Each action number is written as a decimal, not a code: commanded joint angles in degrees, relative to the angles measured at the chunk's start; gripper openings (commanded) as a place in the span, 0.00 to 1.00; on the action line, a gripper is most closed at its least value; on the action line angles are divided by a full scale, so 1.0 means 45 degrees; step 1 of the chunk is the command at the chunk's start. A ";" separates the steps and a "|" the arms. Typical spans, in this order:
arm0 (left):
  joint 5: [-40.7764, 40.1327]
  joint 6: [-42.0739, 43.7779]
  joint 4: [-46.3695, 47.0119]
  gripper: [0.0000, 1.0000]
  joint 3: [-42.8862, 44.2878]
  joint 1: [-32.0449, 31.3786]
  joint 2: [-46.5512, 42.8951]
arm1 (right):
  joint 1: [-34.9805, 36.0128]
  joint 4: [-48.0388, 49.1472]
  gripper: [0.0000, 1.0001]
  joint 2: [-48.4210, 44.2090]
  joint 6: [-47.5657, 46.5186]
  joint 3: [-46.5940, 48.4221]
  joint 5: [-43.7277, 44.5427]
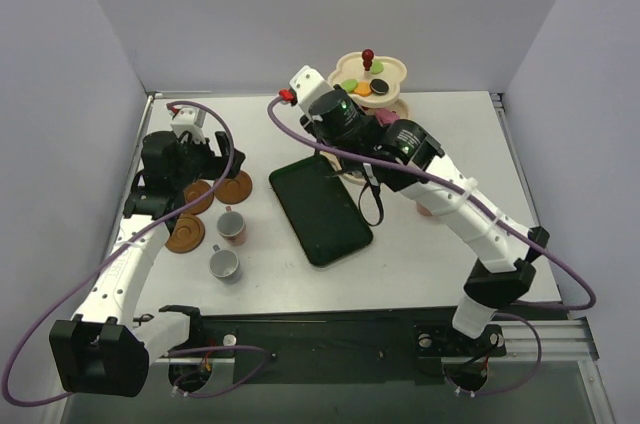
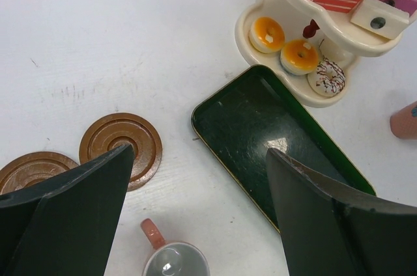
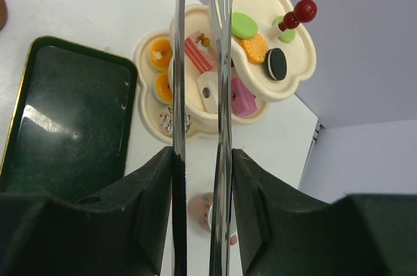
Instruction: Serve the afternoon tea
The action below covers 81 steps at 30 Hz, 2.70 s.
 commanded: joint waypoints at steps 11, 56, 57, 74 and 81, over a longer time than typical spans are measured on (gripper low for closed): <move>-0.0790 -0.0071 0.0616 0.93 -0.0096 0.0352 -0.0510 | 0.2074 0.0467 0.33 -0.5940 0.6158 -1.0057 0.0995; -0.0790 0.0066 0.0440 0.93 -0.0077 -0.0253 -0.0002 | 0.2817 0.5136 0.33 -0.2215 0.8664 -1.6904 -0.0021; -0.0790 0.0066 0.0440 0.93 -0.0077 -0.0272 -0.0002 | 0.2719 0.5058 0.34 -0.2079 0.8584 -1.6825 -0.0158; -0.0770 0.0066 0.0459 0.93 -0.0077 -0.0273 0.0037 | 0.1312 0.4374 0.53 -0.1686 0.7666 -1.5731 -0.1018; -0.0770 0.0046 0.0459 0.93 -0.0038 -0.0273 0.0076 | 0.1292 0.4276 0.59 -0.2506 0.7509 -1.5711 -0.1175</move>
